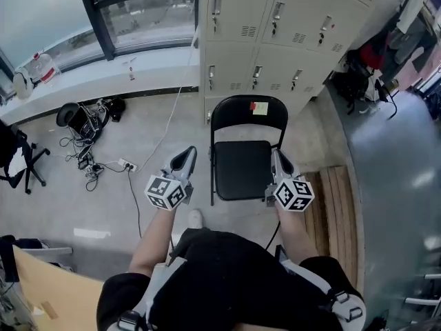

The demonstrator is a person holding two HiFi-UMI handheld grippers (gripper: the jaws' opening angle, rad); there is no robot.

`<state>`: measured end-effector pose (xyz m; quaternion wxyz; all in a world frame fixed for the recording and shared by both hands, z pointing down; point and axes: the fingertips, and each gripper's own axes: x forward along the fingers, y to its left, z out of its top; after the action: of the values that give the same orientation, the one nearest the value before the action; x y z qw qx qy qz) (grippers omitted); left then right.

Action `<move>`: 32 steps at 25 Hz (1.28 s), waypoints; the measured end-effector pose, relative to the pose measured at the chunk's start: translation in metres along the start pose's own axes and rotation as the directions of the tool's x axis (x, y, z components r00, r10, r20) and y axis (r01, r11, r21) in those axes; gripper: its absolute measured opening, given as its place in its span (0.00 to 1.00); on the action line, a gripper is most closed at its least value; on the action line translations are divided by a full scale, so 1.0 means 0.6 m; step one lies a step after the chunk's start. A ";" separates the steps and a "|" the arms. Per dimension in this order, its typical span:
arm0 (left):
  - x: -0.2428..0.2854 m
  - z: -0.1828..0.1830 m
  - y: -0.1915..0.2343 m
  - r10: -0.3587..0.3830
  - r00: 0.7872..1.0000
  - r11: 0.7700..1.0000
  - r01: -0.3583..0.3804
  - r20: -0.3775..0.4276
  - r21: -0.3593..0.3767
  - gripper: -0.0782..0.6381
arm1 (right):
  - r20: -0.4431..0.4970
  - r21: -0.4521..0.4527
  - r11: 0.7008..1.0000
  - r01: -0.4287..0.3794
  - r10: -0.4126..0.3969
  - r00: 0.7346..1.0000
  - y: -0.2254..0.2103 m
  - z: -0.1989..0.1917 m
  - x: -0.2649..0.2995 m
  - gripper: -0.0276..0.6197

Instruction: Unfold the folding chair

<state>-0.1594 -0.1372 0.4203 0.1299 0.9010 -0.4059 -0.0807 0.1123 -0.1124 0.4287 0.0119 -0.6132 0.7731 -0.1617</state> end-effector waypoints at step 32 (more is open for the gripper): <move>-0.220 -0.034 -0.228 0.199 0.977 0.979 -0.202 0.072 0.037 0.11 | 0.139 -0.049 0.998 -0.027 0.034 0.990 -0.068 0.025 -0.298 0.05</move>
<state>-0.1438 0.0527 0.4037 0.1034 0.8549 -0.5005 -0.0889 0.1986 0.0462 0.3929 0.0541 -0.6113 0.7832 -0.1000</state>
